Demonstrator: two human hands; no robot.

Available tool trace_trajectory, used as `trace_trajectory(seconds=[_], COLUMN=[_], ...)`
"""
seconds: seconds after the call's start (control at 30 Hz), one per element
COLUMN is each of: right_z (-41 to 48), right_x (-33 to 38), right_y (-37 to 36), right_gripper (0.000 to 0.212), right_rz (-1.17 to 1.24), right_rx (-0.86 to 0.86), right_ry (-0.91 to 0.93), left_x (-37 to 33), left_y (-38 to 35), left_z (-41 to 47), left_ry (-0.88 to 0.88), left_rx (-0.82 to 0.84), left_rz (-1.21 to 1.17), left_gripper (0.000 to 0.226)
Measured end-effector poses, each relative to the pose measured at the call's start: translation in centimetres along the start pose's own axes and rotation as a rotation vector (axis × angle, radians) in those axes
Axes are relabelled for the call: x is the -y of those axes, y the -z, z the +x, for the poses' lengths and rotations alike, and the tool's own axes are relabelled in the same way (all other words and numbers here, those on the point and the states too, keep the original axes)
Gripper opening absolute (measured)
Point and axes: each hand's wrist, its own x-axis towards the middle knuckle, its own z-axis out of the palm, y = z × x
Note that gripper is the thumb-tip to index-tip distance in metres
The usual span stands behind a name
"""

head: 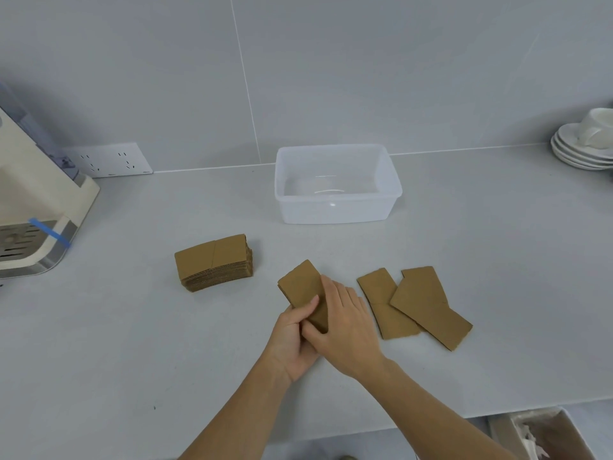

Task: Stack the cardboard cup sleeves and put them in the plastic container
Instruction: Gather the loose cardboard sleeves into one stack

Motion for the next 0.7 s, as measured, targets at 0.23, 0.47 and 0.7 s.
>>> trace_trajectory(seconds=[0.23, 0.47, 0.7], right_z=[0.2, -0.1, -0.4], right_x=[-0.8, -1.7, -3.1], right_y=[0.0, 0.3, 1.8], right_gripper=[0.068, 0.068, 0.088], right_rz=[-0.045, -0.067, 0.009], right_rx=[-0.009, -0.007, -0.056], right_ry=[-0.015, -0.006, 0.001], left_x=[0.1, 0.2, 0.4], left_y=[-0.2, -0.2, -1.0], left_z=[0.5, 0.8, 1.4], left_ry=[-0.008, 0.039, 0.068], left_rx=[-0.005, 0.051, 0.094], left_rz=[-0.029, 0.006, 0.045], left_gripper=[0.024, 0.027, 0.033])
